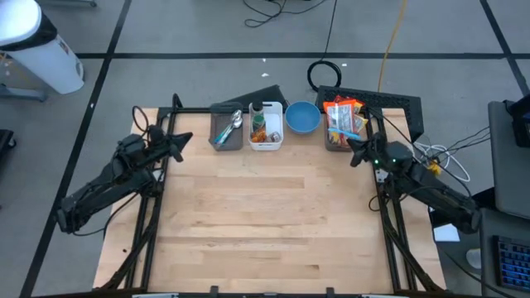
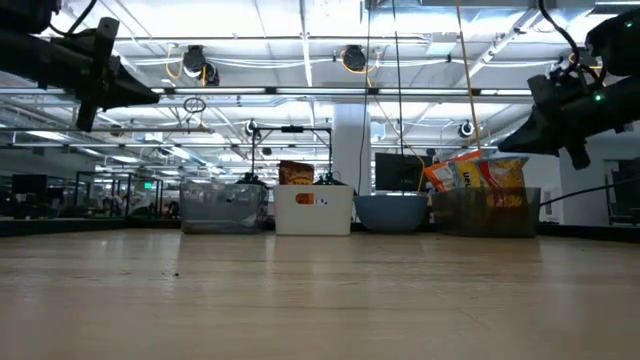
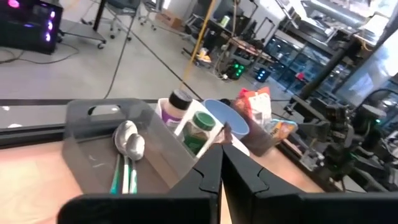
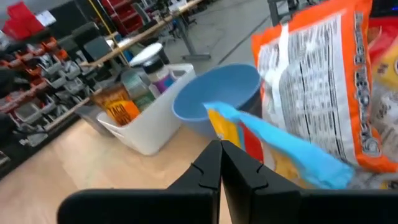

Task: Pick & Place Food Item
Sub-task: Return to Home Position

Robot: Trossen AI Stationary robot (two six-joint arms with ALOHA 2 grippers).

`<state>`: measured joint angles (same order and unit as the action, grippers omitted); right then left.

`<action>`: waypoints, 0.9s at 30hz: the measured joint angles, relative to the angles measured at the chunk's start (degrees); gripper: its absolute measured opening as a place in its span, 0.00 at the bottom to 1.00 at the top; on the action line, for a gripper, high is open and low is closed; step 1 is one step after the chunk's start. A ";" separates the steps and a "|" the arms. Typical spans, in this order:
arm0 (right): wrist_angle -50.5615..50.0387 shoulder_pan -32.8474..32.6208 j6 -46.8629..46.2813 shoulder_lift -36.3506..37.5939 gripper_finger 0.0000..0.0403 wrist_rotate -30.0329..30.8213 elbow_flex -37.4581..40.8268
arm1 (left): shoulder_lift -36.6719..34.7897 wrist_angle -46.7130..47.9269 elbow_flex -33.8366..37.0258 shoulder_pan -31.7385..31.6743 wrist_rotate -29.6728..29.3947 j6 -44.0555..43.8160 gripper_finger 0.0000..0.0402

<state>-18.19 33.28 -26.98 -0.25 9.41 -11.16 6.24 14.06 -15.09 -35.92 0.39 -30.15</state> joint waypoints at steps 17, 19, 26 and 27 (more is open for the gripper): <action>4.04 -0.02 -3.70 -2.08 0.00 9.06 5.18 | 0.00 2.76 0.00 0.02 -4.31 1.53 0.04; 3.97 0.00 -4.21 -2.85 0.00 10.84 5.22 | 0.00 3.31 0.00 0.02 -5.20 1.51 0.05; 3.77 0.00 -7.35 -7.11 0.00 9.20 5.26 | 0.00 6.66 0.00 0.00 -8.19 0.40 0.01; 3.72 0.00 -7.85 -7.68 0.00 8.14 5.26 | 0.00 7.47 0.00 0.00 -8.76 -0.47 0.02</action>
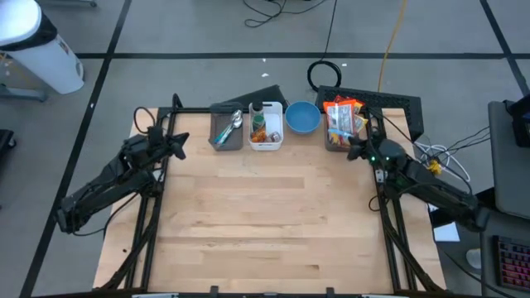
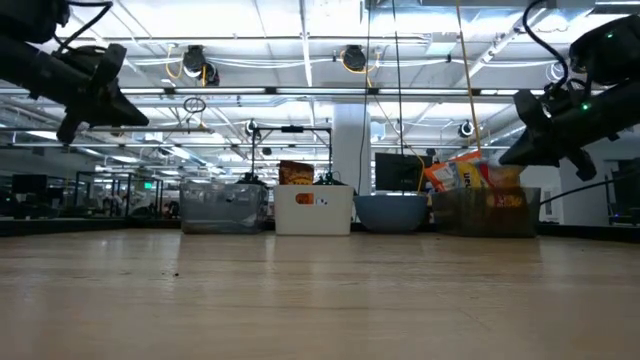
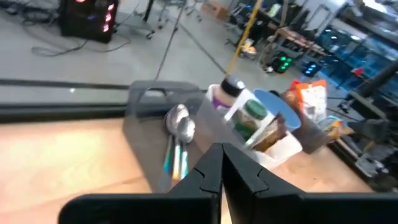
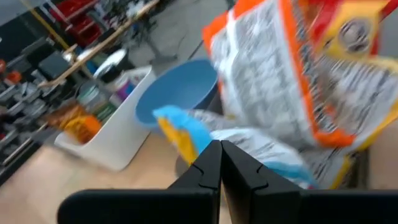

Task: Pick & Place Food Item
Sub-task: Return to Home Position

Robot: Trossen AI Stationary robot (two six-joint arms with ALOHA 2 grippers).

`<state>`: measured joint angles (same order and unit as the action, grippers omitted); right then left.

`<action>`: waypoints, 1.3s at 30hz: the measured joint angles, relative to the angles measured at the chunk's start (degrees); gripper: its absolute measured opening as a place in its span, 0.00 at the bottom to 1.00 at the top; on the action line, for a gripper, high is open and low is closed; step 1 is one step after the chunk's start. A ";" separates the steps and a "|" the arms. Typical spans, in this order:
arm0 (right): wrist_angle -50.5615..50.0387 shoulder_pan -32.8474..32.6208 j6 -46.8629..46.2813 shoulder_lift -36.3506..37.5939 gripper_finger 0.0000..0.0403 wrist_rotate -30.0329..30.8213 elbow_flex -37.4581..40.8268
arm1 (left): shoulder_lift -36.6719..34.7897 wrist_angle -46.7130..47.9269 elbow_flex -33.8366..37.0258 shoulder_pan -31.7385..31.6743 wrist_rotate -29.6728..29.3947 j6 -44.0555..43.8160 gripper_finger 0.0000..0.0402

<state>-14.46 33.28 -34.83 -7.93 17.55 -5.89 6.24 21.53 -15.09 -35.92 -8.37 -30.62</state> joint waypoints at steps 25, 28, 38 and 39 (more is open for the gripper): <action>29.50 -1.14 6.62 -2.69 0.00 -2.07 0.44 | -5.62 -16.64 10.08 0.02 0.71 -1.56 0.05; 35.70 -3.15 11.53 -3.26 0.00 -0.69 0.28 | -5.57 -14.11 10.08 0.02 1.92 -1.60 0.05; 36.33 -15.07 17.39 -9.56 0.00 -1.03 0.28 | -5.57 -11.57 10.08 0.00 6.13 -3.70 0.03; 36.30 -16.91 17.92 -10.51 0.00 -1.06 0.28 | -5.57 -11.50 10.08 0.00 6.11 -4.25 0.05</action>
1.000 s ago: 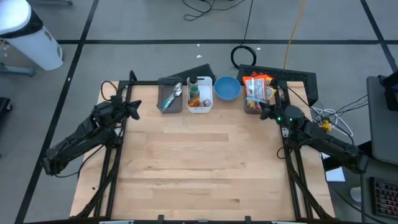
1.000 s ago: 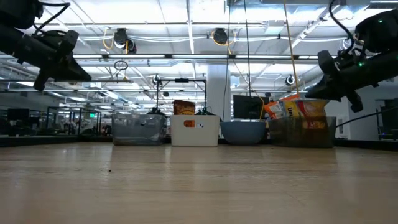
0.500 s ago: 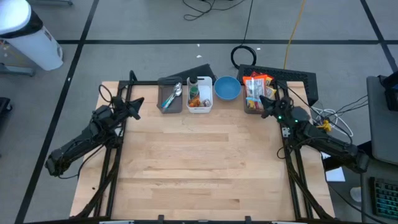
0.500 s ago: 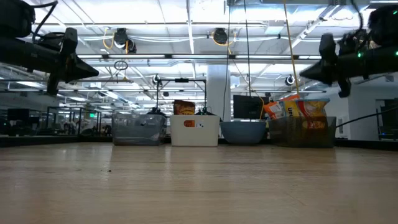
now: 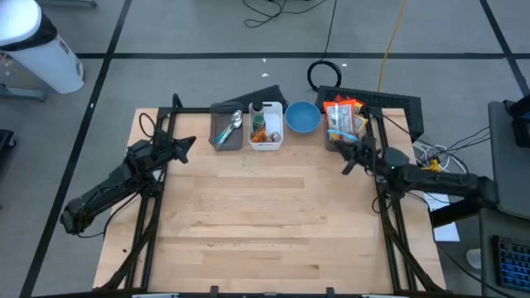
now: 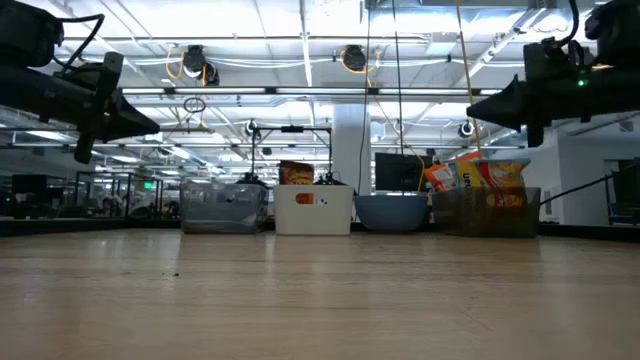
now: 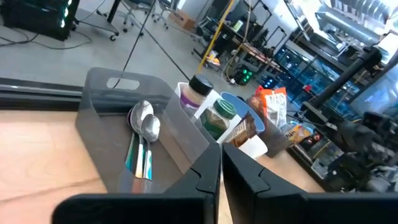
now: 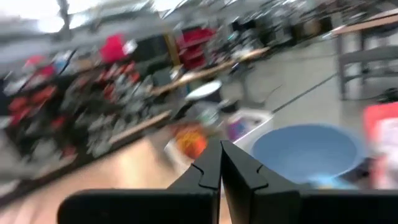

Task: Pick & Place Food Item
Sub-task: Return to Home Position

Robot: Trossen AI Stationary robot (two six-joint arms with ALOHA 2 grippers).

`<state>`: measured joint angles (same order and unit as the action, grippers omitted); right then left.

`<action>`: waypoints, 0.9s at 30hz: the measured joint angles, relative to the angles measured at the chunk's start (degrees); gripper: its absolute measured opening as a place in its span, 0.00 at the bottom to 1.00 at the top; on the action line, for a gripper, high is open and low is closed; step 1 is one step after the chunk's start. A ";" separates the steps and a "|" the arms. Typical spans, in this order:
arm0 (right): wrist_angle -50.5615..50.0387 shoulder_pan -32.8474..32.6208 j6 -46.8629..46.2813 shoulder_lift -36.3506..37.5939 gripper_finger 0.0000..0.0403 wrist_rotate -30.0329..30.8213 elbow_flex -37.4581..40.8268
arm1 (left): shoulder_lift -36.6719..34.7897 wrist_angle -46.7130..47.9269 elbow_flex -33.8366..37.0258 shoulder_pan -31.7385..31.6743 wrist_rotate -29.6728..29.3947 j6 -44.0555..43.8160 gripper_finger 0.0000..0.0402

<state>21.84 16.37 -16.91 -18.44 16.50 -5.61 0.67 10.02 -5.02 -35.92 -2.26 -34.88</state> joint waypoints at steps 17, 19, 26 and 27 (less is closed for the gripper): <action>-18.60 -17.20 3.26 -2.78 0.00 8.97 -0.24 | 0.00 2.25 0.00 0.00 3.73 -2.61 0.08; -19.54 -17.84 3.28 -1.66 0.00 8.95 -0.32 | 0.00 2.24 0.00 0.02 4.66 -2.85 0.08; -22.09 -19.62 5.49 3.02 0.00 8.74 -0.39 | 0.00 1.86 0.00 0.02 10.98 -5.66 0.08; -23.01 -19.73 5.18 3.71 0.00 8.74 -0.41 | 0.00 1.82 0.00 0.02 11.22 -6.07 0.08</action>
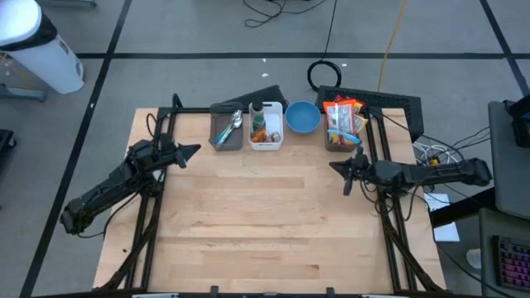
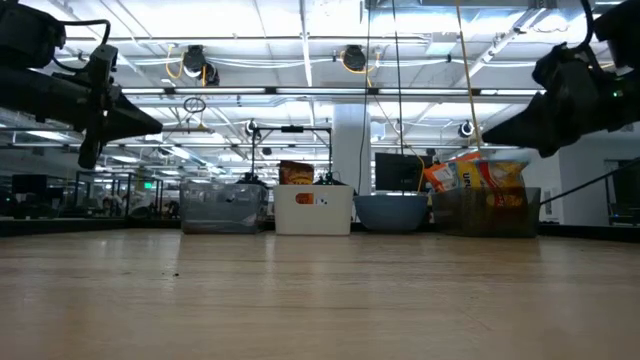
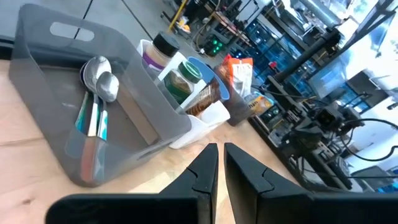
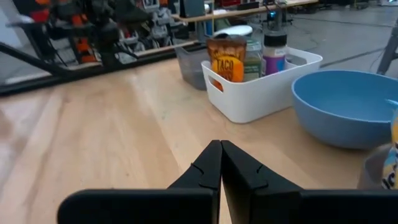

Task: Pick & Place Food Item
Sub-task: Return to Home Position

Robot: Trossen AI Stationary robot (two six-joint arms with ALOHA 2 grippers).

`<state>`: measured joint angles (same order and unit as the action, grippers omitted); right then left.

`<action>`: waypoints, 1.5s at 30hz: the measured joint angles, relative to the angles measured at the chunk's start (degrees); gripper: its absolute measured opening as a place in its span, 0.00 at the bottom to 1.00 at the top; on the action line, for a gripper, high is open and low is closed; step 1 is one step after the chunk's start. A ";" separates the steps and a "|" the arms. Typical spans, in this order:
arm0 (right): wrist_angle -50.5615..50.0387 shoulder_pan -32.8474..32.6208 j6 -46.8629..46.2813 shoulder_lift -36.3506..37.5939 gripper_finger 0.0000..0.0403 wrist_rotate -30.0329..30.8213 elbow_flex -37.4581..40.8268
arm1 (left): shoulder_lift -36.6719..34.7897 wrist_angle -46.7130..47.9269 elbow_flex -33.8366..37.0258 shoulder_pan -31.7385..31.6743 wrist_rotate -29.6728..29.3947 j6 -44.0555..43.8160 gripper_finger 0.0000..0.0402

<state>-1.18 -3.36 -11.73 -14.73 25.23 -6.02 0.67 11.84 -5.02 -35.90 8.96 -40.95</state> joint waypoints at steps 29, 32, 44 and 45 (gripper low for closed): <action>0.28 -0.12 1.86 1.97 0.00 0.21 0.20 | 0.02 -0.39 0.02 4.04 1.54 36.24 0.08; 1.88 -0.12 5.01 1.97 0.00 0.24 0.30 | 0.02 -0.42 0.02 4.83 1.50 37.42 0.08; 0.96 -0.11 9.84 8.62 0.00 0.41 0.27 | 0.02 -0.09 0.02 7.69 1.52 37.85 0.08; 0.86 -0.10 10.05 9.53 0.00 0.44 0.26 | 0.02 -0.11 0.02 7.83 1.51 37.95 0.08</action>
<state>-0.31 -3.46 -1.69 -5.19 25.67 -5.76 0.69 11.73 -4.99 -28.07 10.47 -3.00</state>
